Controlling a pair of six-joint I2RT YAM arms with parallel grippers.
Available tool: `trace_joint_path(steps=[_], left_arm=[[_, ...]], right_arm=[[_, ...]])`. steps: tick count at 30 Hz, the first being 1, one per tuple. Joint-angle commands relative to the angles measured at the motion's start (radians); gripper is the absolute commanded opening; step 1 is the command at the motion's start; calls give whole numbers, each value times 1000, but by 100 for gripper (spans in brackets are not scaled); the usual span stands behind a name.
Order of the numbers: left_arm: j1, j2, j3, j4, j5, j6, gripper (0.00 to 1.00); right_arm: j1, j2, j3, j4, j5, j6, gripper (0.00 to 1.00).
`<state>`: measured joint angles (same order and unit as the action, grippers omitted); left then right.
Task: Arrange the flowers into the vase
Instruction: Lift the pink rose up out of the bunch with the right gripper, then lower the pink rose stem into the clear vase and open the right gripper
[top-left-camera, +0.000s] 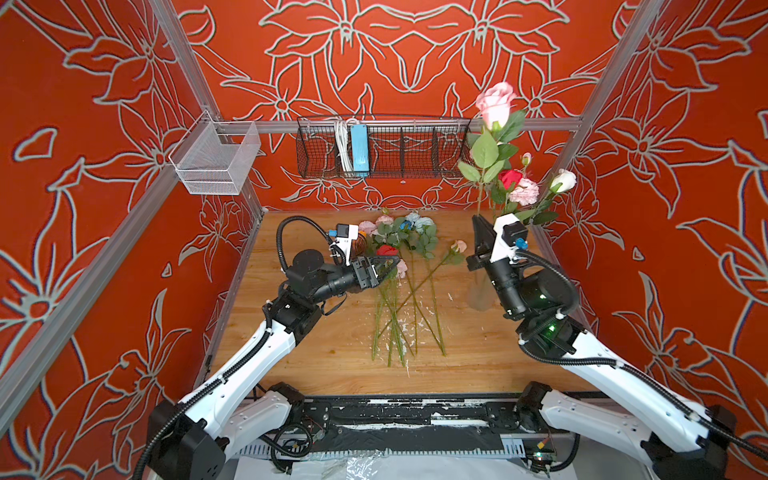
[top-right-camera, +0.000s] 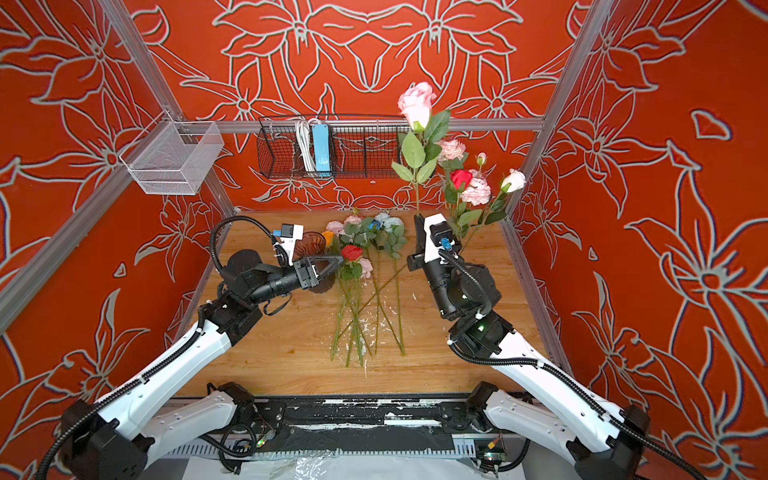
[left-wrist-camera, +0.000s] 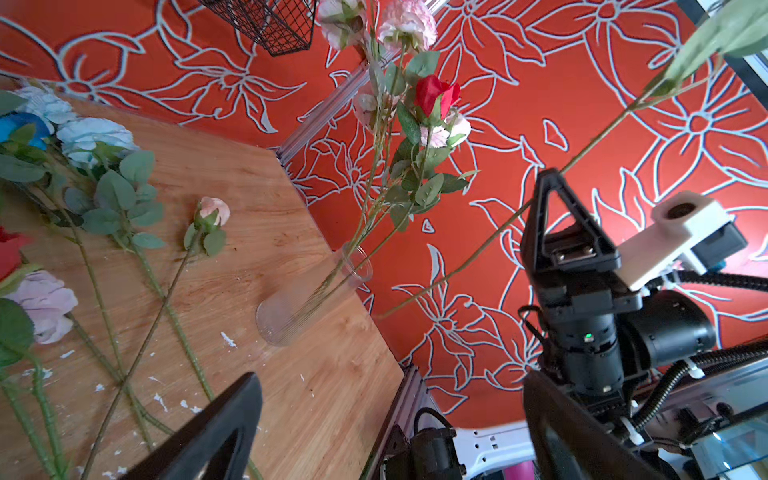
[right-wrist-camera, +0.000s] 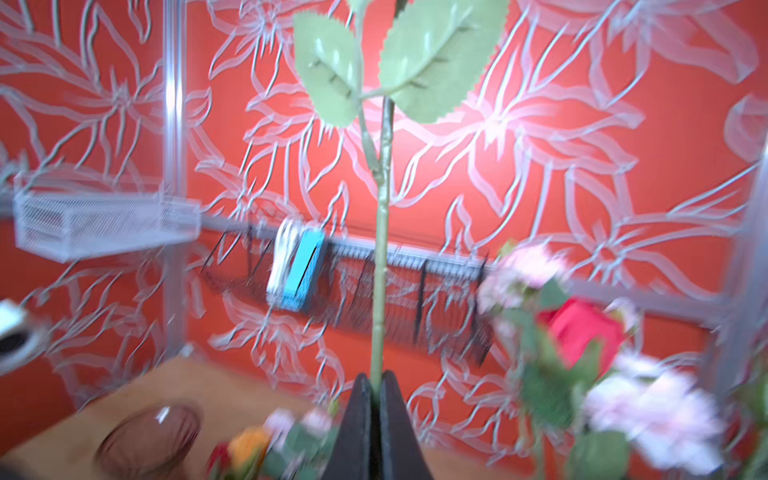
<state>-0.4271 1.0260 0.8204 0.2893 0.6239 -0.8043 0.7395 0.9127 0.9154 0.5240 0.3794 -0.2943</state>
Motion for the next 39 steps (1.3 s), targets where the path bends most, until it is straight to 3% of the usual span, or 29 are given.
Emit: trace_joint_path(steps=[1,8,20,27,36,39], left_arm=[[-9,0,-4,59,36,8,98],[-10,3,-4,51,28,13,97],[-10,2,-6,50,25,23,97],[-10,6,-6,51,28,24,97],[-10,11,-6,46,23,27,97],[-10,14,-5,48,27,25,97]], right_arm=[[-39,-12,44,135,31,-145,0],[-218,-79,0,102,26,-15,0],[-389,-31,-110,180,-5,187,0],[-426,-7,-184,233,-15,258,0],[-430,-21,-290,161,13,328,0],[-431,-34,-280,31,17,356,21]])
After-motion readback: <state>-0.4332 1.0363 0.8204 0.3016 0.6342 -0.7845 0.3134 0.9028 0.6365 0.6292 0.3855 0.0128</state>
